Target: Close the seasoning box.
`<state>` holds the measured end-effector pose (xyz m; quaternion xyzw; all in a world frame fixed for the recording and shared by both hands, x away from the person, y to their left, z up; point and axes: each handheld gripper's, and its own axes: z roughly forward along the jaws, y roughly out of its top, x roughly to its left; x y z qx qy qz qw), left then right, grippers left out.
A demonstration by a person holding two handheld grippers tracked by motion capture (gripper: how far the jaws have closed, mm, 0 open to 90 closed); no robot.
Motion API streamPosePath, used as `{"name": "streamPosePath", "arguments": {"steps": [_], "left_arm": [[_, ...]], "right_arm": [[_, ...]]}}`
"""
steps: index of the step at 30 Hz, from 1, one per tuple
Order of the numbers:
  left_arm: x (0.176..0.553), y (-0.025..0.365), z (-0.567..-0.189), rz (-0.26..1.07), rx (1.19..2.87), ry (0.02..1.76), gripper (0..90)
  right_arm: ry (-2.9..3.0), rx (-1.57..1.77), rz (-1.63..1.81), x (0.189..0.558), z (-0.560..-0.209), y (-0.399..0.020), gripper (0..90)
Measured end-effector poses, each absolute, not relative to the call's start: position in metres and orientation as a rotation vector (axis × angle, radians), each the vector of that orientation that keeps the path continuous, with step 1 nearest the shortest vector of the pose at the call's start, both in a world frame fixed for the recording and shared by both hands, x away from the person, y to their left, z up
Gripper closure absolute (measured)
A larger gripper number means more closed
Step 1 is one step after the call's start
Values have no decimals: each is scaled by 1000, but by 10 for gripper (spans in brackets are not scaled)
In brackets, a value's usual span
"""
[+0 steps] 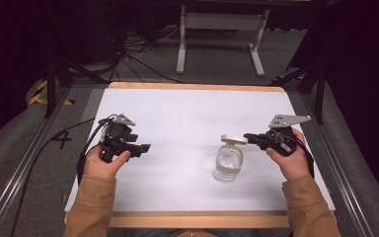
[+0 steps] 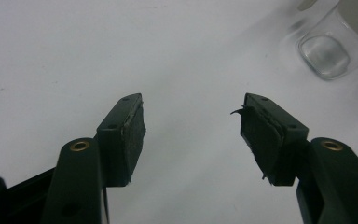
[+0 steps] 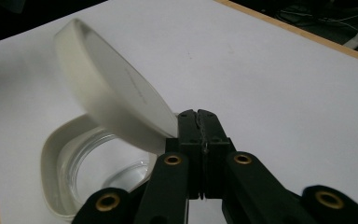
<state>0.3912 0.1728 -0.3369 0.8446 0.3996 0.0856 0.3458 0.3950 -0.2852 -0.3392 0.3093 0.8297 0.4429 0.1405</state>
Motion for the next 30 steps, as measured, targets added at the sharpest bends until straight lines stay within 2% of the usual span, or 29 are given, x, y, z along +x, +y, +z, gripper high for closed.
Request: {"name": "streamPosePath", "arguments": {"steps": [13, 16, 19, 21, 30], "left_arm": [[394, 167, -336, 215, 2195, 1020, 399], [394, 167, -335, 214, 2194, 1025, 399], [395, 168, -335, 219, 2192, 1021, 399], [395, 168, -335, 219, 2192, 1024, 399], [395, 169, -334, 218, 2183, 1026, 399]], "right_arm": [[2416, 867, 1279, 387, -338, -283, 890], [2390, 875, 1302, 386, -336, -284, 830], [2322, 889, 1334, 386, -334, -286, 685], [2279, 926, 1346, 386, -331, -290, 647], [2165, 1019, 1332, 385, -325, -314, 580]]}}
